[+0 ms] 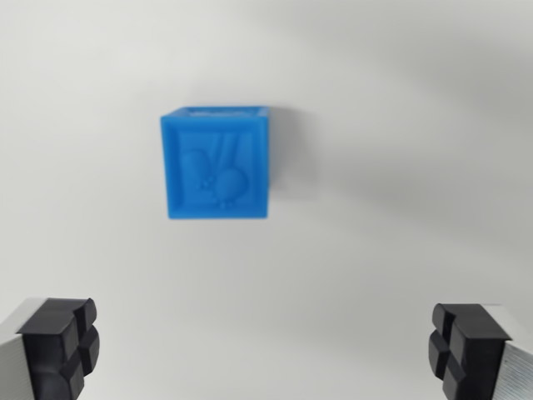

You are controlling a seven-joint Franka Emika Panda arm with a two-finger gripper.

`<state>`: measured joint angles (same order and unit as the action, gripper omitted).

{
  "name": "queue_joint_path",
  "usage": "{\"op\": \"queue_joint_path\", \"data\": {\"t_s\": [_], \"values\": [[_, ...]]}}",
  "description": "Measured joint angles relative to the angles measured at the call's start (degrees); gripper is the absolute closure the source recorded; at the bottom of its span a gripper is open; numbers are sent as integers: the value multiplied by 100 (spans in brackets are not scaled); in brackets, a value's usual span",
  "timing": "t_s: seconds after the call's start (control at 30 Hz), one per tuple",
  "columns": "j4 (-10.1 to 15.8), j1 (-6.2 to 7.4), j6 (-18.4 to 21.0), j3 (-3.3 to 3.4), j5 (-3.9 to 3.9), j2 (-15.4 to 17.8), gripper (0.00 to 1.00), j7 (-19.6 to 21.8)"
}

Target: Stack cube

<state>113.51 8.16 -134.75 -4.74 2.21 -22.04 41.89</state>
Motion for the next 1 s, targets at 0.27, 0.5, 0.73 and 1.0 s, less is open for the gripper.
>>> {"op": "queue_joint_path", "data": {"t_s": [0.27, 0.5, 0.73, 1.0], "values": [[-130, 150, -262, -44, 83, -366, 0, -120], [-198, 238, -512, -53, 124, -672, 0, -156], [-223, 243, -827, -16, 167, -1027, 0, -155], [-285, 280, -1125, 26, 190, -1381, 0, -146]]}}
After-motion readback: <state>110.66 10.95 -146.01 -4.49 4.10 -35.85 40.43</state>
